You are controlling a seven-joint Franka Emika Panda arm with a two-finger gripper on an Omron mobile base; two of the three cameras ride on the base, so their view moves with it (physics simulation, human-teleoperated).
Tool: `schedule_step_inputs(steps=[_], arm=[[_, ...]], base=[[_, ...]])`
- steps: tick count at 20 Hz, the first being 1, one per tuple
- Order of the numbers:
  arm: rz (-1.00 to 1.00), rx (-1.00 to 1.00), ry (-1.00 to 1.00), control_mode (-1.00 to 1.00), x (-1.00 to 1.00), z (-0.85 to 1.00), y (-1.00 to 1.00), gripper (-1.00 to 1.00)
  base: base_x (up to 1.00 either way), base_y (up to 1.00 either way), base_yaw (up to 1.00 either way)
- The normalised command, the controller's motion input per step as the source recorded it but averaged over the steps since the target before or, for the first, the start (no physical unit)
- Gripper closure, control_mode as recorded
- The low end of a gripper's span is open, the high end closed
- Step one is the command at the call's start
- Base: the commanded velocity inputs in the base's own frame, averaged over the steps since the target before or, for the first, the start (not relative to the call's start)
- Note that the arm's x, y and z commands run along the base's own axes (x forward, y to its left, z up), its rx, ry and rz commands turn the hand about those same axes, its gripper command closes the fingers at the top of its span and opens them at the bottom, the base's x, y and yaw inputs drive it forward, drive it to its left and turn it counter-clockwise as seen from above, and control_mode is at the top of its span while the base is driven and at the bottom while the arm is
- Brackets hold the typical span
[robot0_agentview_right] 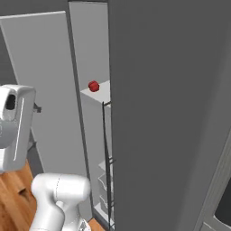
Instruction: Take the sweet potato, bell pepper, and mango from the freezer and place them in the bowl on the counter.
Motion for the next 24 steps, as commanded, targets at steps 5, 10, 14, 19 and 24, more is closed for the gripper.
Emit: schedule_step_inputs(steps=[5, 10, 14, 19, 24], arm=[[0.00, 0.00, 0.00, 1.00, 0.00, 0.00, 0.00, -1.00], [0.00, 0.00, 0.00, 1.00, 0.00, 0.00, 0.00, -1.00], [0.00, 0.00, 0.00, 1.00, 0.00, 0.00, 0.00, -1.00], [0.00, 0.00, 0.00, 1.00, 0.00, 0.00, 0.00, -1.00], [0.00, 0.00, 0.00, 1.00, 0.00, 0.00, 0.00, -1.00]], base=[[0.05, 0.38, -0.06], [0.00, 0.40, -0.29], [0.00, 0.34, -0.43], [0.01, 0.57, -0.31], [0.07, 0.39, -0.13]])
